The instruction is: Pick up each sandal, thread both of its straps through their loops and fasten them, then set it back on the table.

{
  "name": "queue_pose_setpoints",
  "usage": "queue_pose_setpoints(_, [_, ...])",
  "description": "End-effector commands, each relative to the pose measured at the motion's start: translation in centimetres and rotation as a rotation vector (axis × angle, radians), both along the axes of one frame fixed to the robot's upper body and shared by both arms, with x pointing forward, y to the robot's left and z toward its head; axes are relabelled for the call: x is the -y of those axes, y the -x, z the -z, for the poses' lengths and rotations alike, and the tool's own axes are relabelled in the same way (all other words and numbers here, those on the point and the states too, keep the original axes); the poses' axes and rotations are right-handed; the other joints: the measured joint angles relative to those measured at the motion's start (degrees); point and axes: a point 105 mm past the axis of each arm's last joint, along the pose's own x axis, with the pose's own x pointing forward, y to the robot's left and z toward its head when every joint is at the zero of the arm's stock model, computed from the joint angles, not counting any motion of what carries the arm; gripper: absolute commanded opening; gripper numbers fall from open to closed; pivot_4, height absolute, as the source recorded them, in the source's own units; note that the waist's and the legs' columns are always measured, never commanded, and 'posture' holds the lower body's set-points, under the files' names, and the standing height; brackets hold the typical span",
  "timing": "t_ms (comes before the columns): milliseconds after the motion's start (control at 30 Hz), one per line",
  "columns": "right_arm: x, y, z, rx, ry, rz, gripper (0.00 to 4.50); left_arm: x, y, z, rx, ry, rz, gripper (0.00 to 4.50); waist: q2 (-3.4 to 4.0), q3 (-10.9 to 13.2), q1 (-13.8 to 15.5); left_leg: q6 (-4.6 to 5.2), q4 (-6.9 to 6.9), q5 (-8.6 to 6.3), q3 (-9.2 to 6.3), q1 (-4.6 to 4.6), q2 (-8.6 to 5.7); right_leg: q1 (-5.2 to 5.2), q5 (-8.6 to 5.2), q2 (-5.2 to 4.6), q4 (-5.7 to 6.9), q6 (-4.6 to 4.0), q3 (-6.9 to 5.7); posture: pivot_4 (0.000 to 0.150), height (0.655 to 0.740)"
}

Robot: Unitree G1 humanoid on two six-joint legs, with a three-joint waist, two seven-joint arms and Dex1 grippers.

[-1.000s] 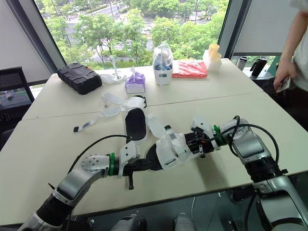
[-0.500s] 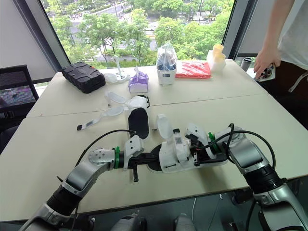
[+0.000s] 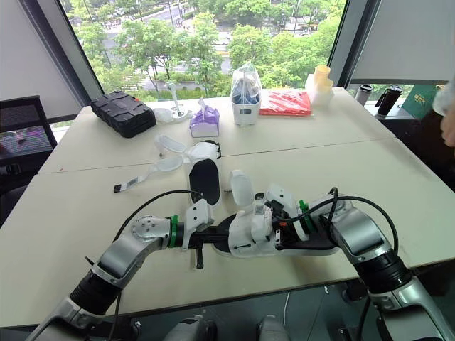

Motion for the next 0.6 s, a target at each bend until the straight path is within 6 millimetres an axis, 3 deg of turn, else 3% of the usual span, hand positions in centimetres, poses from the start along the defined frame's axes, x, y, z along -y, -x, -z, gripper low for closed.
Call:
queue_pose_setpoints(33, [-0.6,0.6,-0.3,0.048,0.003,-0.051,0.06,1.0,0.5,-0.5,-0.007,0.037,0.042,0.0,0.0,0.0,0.04,0.0,0.0,0.0,0.0,0.0,0.0,0.0,0.0,0.0,0.0,0.0,0.0,0.15,0.74])
queue_pose_setpoints(200, [2.0,-0.2,0.0,0.078,0.078,0.002,0.06,1.3,0.4,0.0,-0.03,0.033,0.057,0.0,-0.01,0.0,0.05,0.0,0.01,0.0,0.01,-0.01,-0.02,0.01,0.0,0.03,-0.01,0.0,-0.01,0.15,0.74])
queue_pose_setpoints(400, [6.4,-0.8,-1.5,0.143,0.195,0.042,0.06,1.0,0.6,1.0,-0.054,-0.014,0.094,0.0,-0.01,0.0,0.12,0.01,0.04,0.0,0.02,-0.01,-0.03,0.09,-0.01,0.03,-0.08,0.0,-0.04,0.15,0.74])
queue_pose_setpoints(500, [8.2,-1.0,-3.0,0.16,0.227,0.061,0.95,0.8,0.7,1.5,-0.057,-0.031,0.111,0.0,-0.01,0.0,0.09,0.01,0.02,0.0,0.01,-0.01,-0.02,0.1,-0.01,0.04,-0.11,0.0,-0.04,0.15,0.74])
queue_pose_setpoints(600, [9.1,-1.6,-4.2,0.184,0.235,0.083,2.38,0.7,0.7,1.6,-0.057,-0.036,0.119,0.0,-0.01,0.0,0.04,0.01,0.01,0.0,0.02,-0.01,-0.01,0.09,-0.01,0.03,-0.11,-0.01,-0.04,0.15,0.74])
